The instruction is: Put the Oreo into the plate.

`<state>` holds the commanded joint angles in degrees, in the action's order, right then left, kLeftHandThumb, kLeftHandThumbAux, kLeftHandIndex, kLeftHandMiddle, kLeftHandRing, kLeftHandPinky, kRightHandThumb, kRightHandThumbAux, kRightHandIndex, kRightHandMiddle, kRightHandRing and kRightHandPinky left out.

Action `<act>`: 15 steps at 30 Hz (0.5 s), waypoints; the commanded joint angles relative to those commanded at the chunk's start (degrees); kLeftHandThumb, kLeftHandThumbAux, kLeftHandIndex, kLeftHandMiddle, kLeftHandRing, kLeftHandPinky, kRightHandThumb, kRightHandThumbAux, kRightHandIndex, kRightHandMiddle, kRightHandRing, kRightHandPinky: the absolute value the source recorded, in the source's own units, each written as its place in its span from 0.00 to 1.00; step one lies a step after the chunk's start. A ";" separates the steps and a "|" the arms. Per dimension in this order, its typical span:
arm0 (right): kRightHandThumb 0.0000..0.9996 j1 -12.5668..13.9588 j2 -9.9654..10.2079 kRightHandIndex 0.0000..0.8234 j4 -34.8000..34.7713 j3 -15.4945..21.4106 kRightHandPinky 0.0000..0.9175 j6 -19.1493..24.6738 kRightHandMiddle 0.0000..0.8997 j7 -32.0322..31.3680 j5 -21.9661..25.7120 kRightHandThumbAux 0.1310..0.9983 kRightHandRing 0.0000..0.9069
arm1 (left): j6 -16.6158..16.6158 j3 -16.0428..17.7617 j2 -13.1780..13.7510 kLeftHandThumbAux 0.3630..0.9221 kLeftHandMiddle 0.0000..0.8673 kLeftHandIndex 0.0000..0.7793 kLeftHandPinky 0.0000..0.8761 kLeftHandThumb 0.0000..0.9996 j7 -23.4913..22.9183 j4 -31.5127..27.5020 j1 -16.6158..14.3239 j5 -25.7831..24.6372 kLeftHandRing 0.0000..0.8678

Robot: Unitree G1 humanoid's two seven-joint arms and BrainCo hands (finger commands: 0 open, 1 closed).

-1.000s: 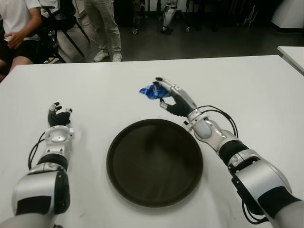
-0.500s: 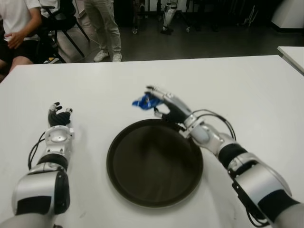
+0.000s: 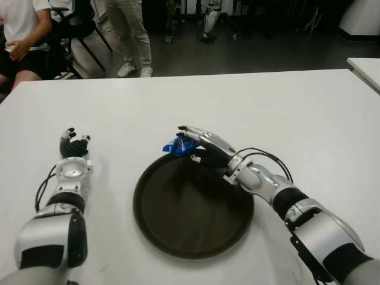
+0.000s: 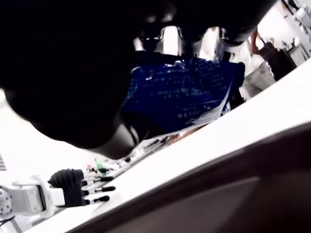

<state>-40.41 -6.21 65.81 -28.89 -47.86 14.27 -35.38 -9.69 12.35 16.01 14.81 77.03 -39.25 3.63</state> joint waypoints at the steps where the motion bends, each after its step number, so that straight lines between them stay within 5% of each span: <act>1: 0.70 0.07 -0.06 0.50 -0.10 0.01 0.15 -0.16 0.08 -0.09 0.01 0.69 0.12 | 0.00 -0.02 0.00 0.45 0.15 0.03 0.07 0.17 0.03 0.00 0.00 0.03 0.13; 15: 0.70 2.88 -2.44 0.50 -3.17 -0.97 0.18 -1.49 0.06 -2.62 -0.77 0.69 0.13 | 0.74 -0.63 0.08 0.45 0.14 0.03 0.09 0.16 0.80 -0.02 -0.20 0.58 0.14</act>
<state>-37.53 -8.65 62.64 -29.86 -49.35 11.66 -36.15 -8.95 11.73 16.10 15.61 77.01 -39.45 4.20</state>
